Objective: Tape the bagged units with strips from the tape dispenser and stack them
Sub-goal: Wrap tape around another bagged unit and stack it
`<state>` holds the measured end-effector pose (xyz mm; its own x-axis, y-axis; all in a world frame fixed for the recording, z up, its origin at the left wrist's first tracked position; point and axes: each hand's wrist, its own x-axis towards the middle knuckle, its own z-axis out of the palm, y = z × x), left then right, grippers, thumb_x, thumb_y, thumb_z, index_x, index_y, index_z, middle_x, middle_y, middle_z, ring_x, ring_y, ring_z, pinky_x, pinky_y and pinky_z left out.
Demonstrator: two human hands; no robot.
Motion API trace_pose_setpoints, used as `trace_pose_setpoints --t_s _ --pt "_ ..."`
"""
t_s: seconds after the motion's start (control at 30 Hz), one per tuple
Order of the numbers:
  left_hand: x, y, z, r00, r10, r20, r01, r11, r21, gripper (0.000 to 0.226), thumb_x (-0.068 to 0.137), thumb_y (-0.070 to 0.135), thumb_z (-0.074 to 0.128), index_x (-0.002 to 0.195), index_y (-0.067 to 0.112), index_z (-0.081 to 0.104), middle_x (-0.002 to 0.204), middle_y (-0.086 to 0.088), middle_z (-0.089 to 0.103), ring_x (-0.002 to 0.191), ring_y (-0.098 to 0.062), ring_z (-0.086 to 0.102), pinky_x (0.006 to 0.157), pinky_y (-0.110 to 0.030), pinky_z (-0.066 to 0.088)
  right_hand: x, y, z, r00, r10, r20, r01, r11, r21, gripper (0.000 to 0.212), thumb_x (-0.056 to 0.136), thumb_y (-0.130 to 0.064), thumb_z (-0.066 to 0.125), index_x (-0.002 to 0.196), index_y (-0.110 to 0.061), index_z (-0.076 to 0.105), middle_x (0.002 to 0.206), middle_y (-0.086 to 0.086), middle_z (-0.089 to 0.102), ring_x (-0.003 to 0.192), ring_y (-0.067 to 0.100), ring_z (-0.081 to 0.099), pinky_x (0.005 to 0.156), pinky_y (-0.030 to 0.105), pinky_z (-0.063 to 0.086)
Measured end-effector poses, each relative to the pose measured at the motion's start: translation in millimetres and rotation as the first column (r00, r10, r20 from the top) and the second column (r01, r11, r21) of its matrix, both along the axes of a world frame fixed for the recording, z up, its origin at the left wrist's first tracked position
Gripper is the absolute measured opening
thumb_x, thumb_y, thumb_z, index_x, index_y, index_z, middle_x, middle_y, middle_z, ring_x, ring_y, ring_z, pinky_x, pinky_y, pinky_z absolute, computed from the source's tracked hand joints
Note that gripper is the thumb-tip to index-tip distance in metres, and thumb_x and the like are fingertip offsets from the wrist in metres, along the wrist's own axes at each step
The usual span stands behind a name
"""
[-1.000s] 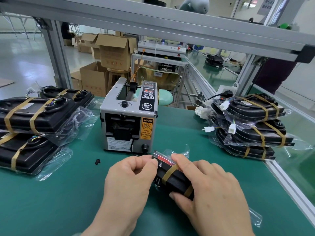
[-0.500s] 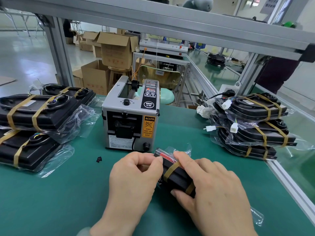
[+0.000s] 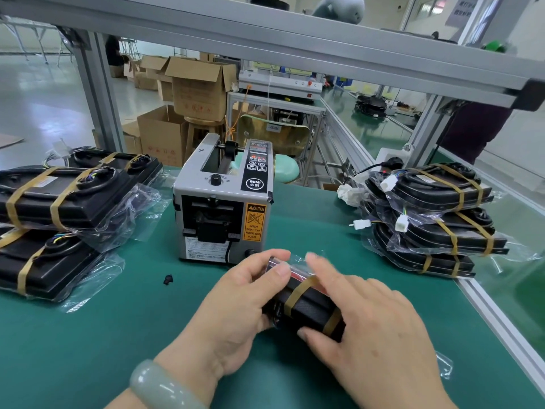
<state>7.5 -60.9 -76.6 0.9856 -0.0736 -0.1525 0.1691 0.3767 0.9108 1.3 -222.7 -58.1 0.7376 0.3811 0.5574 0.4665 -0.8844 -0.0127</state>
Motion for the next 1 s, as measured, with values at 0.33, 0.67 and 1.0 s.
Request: trace_pose_setpoints --t_s 0.33,0.67,1.0 --pt "7.0 16.9 -4.8 0.999 -0.001 -0.033 0.001 1.000 -0.015 0.034 0.070 0.039 0.060 0.101 0.029 0.072 0.103 -0.009 0.070 0.088 -0.023 0.060 0.075 -0.043 0.049 -11.7 -42.1 -21.2 0.977 0.208 -0.047 -0.151 0.829 0.538 0.062 0.047 -0.055 0.073 0.104 -0.031 0.069 0.110 -0.023 0.063 0.109 -0.005 0.051 0.096 0.013 0.037" --pt "10.4 23.7 -8.2 1.000 -0.006 -0.028 0.006 1.000 -0.002 0.037 0.070 0.047 0.058 0.101 0.033 0.072 0.096 -0.005 0.071 0.075 -0.019 0.060 0.072 -0.043 0.048 -18.0 -23.6 -15.2 0.882 0.429 -0.195 -0.013 0.437 0.899 0.036 0.060 -0.026 0.068 0.096 -0.026 0.071 0.105 0.000 0.072 0.093 0.013 0.068 0.079 0.018 0.052" --pt "8.0 24.6 -1.2 0.994 0.012 -0.108 -0.007 0.999 0.053 0.043 0.077 0.054 0.055 0.109 0.028 0.070 0.100 -0.002 0.073 0.088 -0.021 0.061 0.081 -0.042 0.047 -13.0 -1.2 -8.5 0.954 0.264 -0.143 0.063 0.289 0.955 0.032 0.079 0.012 0.062 0.063 -0.014 0.072 0.075 0.005 0.073 0.069 0.015 0.066 0.062 0.017 0.051"
